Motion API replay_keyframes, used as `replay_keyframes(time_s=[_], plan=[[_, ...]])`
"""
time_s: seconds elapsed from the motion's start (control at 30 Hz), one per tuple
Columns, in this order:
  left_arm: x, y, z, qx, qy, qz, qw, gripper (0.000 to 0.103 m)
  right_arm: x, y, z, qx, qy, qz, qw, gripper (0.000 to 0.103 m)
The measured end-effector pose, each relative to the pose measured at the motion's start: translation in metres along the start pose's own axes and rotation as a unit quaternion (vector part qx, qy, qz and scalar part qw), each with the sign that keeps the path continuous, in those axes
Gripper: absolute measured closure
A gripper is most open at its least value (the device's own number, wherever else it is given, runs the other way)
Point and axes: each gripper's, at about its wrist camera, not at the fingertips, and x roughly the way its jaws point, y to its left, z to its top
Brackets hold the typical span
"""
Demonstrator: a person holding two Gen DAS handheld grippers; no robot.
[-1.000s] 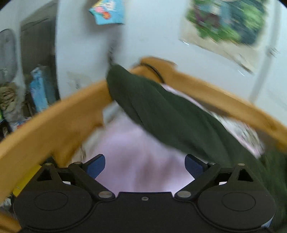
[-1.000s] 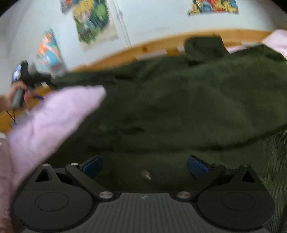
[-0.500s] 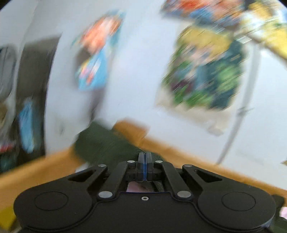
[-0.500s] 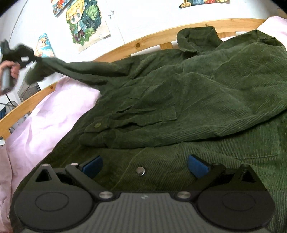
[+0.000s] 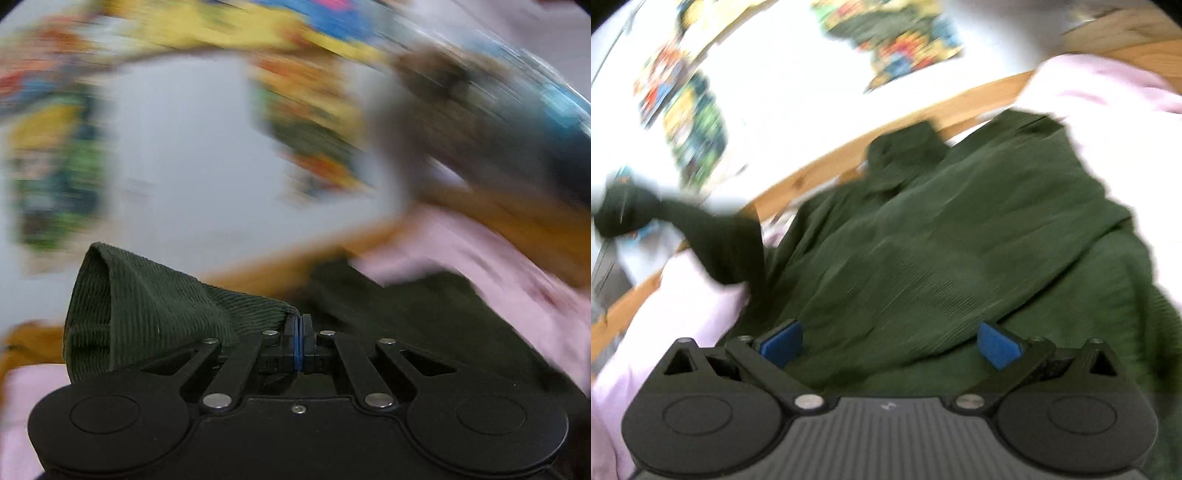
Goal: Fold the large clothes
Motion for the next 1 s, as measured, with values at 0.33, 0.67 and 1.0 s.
replay_keyframes(time_s=[0.33,0.67,1.0], plan=[[0.005,-0.099,-0.105,0.105,0.173,-0.191,0.9606,0.059,0.008,-0.009,0.007,0.042,0.036,0.066,0.996,0.0],[-0.022,-0.013,-0.125,-0.071,0.176,-0.084,0.9783,0.006,0.013,0.053,-0.014,0.042,0.169,0.167,0.97,0.0],[0.002,0.065,-0.149,-0.238,0.199,0.13,0.9416,0.001,0.015,0.166,-0.065,-0.114,0.167,0.038,0.979,0.003]])
